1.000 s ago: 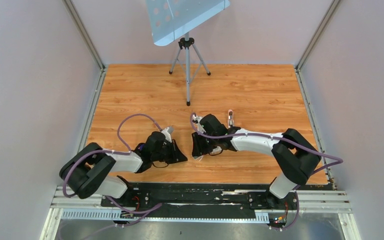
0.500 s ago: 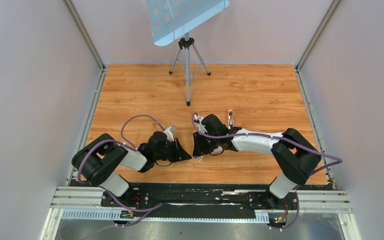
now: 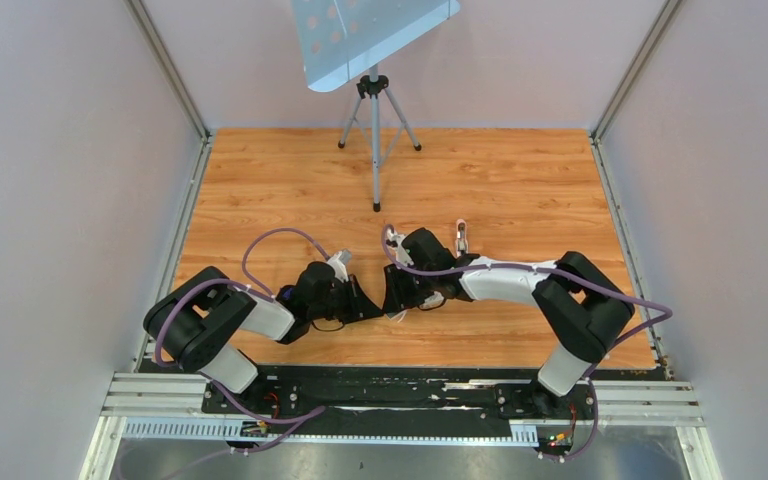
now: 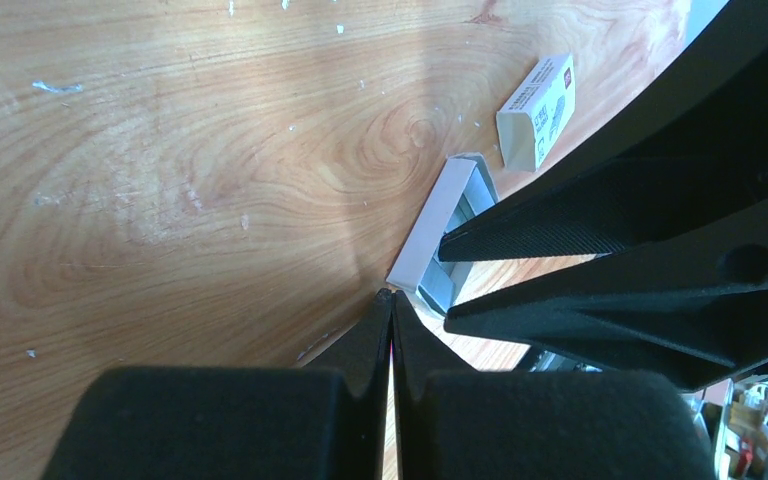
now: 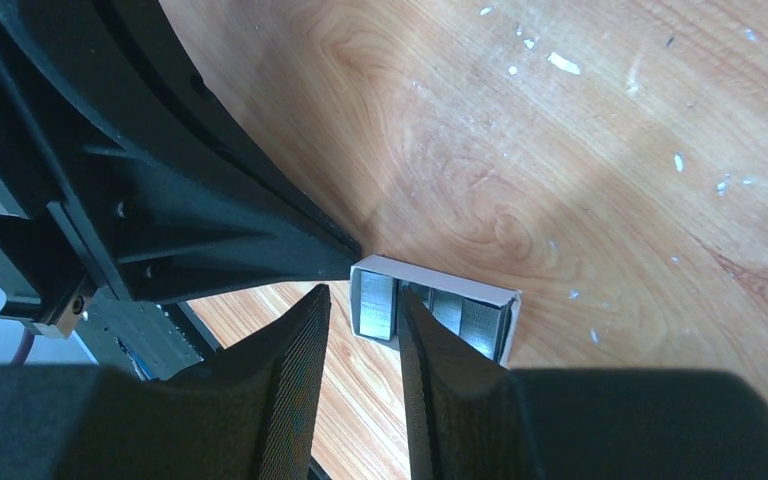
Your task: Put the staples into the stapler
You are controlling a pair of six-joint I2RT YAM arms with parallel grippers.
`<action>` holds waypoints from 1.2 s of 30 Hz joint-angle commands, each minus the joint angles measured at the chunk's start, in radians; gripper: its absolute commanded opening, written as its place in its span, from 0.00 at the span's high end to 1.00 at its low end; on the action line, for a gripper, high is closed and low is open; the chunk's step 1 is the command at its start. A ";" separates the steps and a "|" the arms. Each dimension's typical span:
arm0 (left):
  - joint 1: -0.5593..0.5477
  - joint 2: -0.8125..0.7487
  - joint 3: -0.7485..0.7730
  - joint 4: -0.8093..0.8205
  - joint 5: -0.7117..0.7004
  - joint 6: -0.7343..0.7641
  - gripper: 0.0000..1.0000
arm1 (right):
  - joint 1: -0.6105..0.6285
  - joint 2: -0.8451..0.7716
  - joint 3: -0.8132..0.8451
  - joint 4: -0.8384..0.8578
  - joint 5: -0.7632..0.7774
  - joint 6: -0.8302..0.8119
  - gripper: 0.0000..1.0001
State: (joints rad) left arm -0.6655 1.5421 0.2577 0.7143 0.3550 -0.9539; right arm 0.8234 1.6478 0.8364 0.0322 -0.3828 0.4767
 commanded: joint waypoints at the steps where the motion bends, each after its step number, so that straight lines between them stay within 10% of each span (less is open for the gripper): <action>1: -0.011 0.011 0.018 -0.007 -0.022 0.024 1.00 | -0.011 0.033 -0.003 0.026 -0.044 0.020 0.64; 36: -0.017 0.008 0.015 0.008 -0.029 0.019 1.00 | 0.031 -0.082 0.034 -0.152 0.173 0.034 0.66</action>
State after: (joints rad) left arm -0.6701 1.5475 0.2676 0.7101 0.3462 -0.9504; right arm 0.8207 1.5772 0.8383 -0.0143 -0.3164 0.5144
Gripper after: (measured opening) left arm 0.002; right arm 0.342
